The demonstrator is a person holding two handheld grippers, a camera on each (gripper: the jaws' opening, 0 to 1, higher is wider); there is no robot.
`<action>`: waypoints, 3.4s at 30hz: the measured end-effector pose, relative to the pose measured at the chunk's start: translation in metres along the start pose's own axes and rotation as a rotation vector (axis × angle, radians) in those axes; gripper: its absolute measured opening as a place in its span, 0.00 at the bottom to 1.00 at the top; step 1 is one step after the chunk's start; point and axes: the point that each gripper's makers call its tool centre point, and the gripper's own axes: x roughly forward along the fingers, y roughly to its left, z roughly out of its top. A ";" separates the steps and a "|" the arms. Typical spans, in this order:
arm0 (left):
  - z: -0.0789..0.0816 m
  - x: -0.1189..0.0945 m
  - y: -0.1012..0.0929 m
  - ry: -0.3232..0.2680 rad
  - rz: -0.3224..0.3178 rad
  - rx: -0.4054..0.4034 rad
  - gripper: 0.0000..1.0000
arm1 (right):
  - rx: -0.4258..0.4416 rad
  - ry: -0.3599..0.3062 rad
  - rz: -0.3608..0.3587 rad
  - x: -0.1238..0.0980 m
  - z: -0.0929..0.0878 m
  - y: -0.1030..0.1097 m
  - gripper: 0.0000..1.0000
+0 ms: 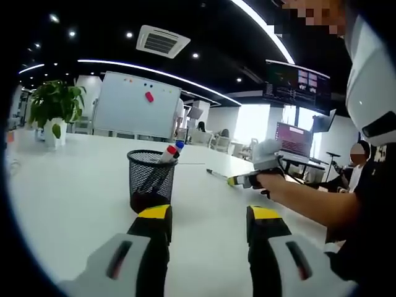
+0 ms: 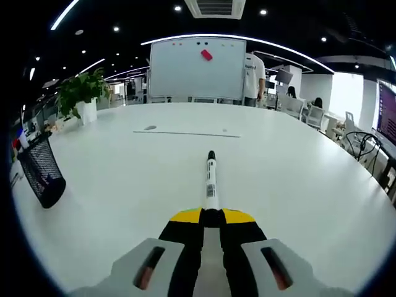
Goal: Pick up the whiteboard markers from the pen holder and place them facing the whiteboard neatly
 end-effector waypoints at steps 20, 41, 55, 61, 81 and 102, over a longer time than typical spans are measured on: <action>-0.002 -0.001 0.001 -0.003 -0.002 -0.012 0.50 | 0.023 0.000 0.008 0.000 0.000 0.001 0.14; -0.003 -0.003 0.000 0.000 0.001 -0.006 0.50 | 0.031 -0.001 0.025 0.001 -0.001 0.004 0.17; -0.001 -0.004 0.000 -0.004 0.006 0.000 0.50 | 0.015 -0.022 0.020 -0.001 0.005 0.002 0.25; 0.000 -0.003 -0.002 -0.005 0.002 0.004 0.50 | 0.009 -0.037 0.015 -0.002 0.008 0.001 0.32; 0.003 -0.003 -0.006 -0.008 0.000 0.013 0.49 | -0.026 -0.071 0.027 -0.005 0.015 0.002 0.49; 0.001 -0.004 -0.005 -0.005 0.007 0.013 0.49 | -0.048 -0.118 0.066 -0.017 0.037 0.007 0.52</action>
